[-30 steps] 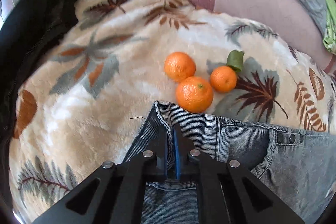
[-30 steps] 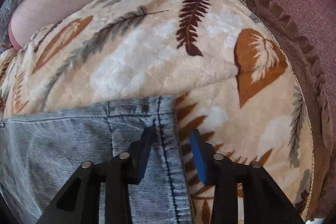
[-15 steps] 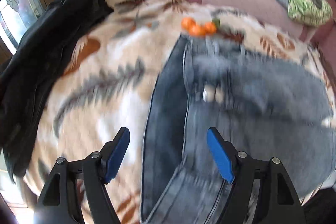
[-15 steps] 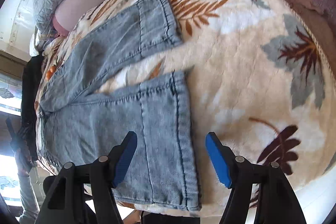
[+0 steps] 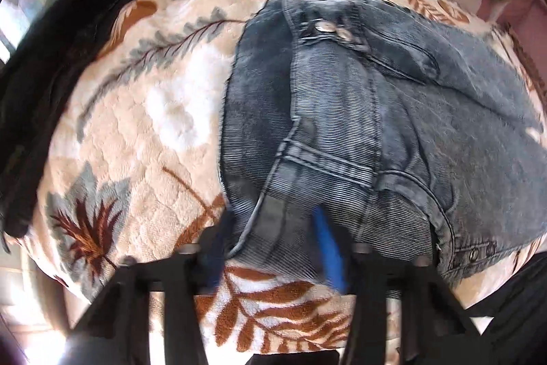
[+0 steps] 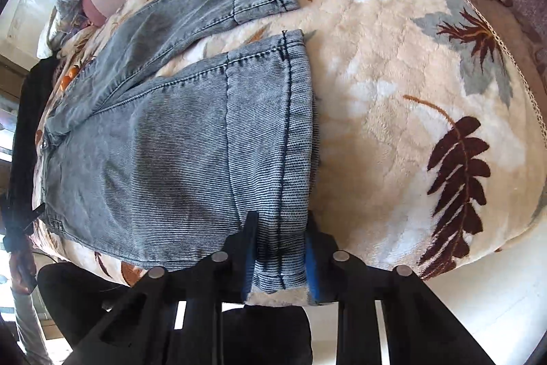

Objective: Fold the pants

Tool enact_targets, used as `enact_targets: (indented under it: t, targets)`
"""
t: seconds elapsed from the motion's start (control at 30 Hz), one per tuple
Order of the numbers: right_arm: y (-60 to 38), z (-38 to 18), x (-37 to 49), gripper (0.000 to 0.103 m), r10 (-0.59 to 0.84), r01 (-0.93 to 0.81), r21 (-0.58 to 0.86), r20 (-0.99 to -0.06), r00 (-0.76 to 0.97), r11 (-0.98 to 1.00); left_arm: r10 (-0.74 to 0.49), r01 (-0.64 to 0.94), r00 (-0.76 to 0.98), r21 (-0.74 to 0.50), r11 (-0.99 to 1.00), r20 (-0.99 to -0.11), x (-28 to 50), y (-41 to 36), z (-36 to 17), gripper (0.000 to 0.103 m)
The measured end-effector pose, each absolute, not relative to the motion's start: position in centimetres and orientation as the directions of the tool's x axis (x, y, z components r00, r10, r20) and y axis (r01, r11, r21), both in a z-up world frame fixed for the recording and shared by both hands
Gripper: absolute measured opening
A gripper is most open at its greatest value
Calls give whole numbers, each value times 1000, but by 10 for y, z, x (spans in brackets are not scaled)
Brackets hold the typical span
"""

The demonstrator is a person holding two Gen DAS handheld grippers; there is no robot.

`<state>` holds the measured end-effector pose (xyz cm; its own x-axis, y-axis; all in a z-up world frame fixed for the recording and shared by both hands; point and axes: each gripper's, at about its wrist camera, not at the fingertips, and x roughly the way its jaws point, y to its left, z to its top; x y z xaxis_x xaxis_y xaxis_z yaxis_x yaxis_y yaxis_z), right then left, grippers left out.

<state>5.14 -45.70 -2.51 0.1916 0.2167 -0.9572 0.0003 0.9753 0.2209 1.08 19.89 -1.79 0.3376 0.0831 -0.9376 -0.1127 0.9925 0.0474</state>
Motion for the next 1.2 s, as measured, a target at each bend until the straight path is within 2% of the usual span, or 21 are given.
enact_targets:
  t: [0.03,0.13,0.27,0.37,0.43,0.47,0.5,0.57,0.67,0.77,0.87,0.93,0.97,1.03,1.07,1.1,1.2]
  targets:
    - [-450,-19,51,20,172,-35,168,-963,206,985,99,-90,332,73,993,-938,12,190,-16,18]
    - [-433,0,52,20,33,-123,0,-964,264,992,177,-30,334,177,984,-926,13,162,-10,16]
    - [-441,26,58,19,-70,-128,-122,-934,351,984,158,-2,372,170,985,-914,-3,142,15,16]
    - [-452,9,61,19,-58,-102,-93,-951,304,990,174,8,341,188,982,-924,-13,140,10,16]
    - [-459,-24,60,27,-44,-78,-61,-977,207,995,172,10,254,181,983,-952,-12,152,-9,17]
    - [-466,-26,58,29,-16,-62,-31,-976,219,998,145,-15,235,146,989,-961,-10,160,-13,17]
    - [-471,-20,58,40,-4,-34,-13,-971,237,999,108,-47,238,99,994,-965,-12,168,-10,17]
    - [-482,2,59,52,38,15,45,-952,305,999,84,-71,271,67,995,-959,-12,174,7,20]
    - [-490,34,68,61,87,44,114,-917,390,993,98,-57,339,83,995,-936,-8,170,37,21]
    - [-485,35,95,67,189,16,212,-904,383,977,94,-41,411,84,996,-907,-5,153,60,25]
    - [-484,3,132,67,172,58,202,-928,331,978,69,-15,419,69,998,-906,7,143,57,27]
    - [-487,-23,154,67,196,87,227,-942,273,970,84,-17,403,85,996,-911,7,134,48,27]
    - [-484,-35,162,57,223,79,250,-942,251,965,100,-30,397,96,995,-912,10,133,46,27]
    - [-466,-35,164,43,160,-9,163,-952,262,987,126,-69,402,107,992,-907,7,142,44,27]
    - [-458,-31,164,25,132,-38,127,-955,264,991,146,-97,414,116,988,-898,4,149,46,27]
    - [-455,-27,165,21,106,-58,93,-955,277,994,167,-129,430,123,984,-887,1,155,51,27]
    - [-447,-8,163,19,15,-76,-15,-927,376,997,216,-226,478,118,967,-851,-7,175,68,28]
